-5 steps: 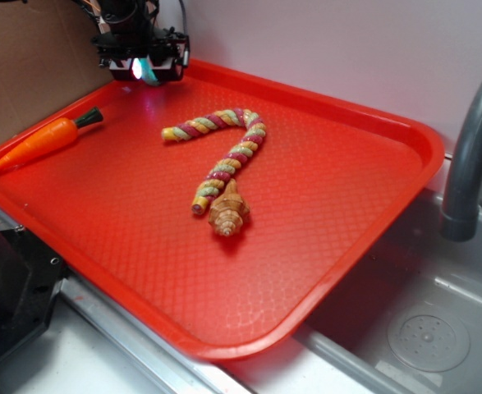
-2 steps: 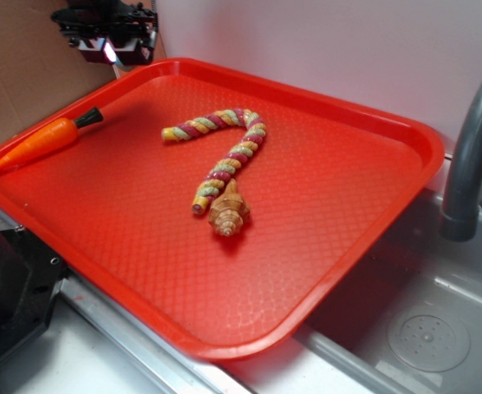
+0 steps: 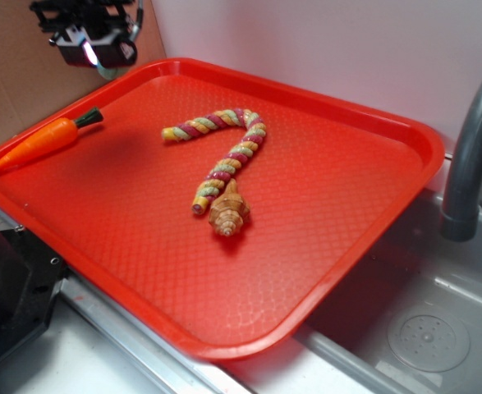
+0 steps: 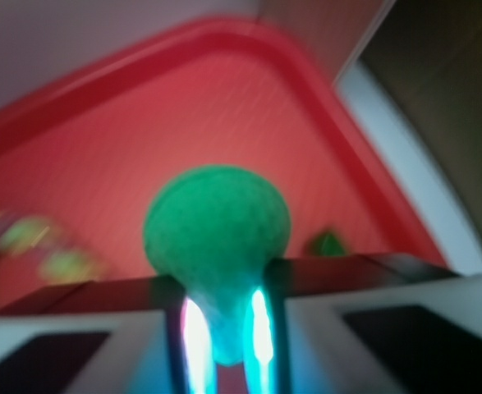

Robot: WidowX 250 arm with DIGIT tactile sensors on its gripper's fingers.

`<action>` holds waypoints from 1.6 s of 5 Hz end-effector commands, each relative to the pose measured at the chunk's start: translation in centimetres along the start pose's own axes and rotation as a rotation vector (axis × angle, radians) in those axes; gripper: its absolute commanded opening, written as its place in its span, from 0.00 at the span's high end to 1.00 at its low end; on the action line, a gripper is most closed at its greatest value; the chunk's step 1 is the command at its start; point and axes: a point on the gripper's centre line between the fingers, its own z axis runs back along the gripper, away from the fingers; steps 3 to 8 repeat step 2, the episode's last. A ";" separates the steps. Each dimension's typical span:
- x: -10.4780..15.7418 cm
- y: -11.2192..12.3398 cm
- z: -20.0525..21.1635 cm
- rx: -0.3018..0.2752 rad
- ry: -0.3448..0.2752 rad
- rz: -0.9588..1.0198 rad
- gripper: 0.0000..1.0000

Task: Grab the green ball.

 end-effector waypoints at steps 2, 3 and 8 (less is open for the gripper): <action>0.0 0.6 6.1 -0.056 0.089 -0.151 1.00; 0.0 0.6 6.1 -0.056 0.089 -0.151 1.00; 0.0 0.6 6.1 -0.056 0.089 -0.151 1.00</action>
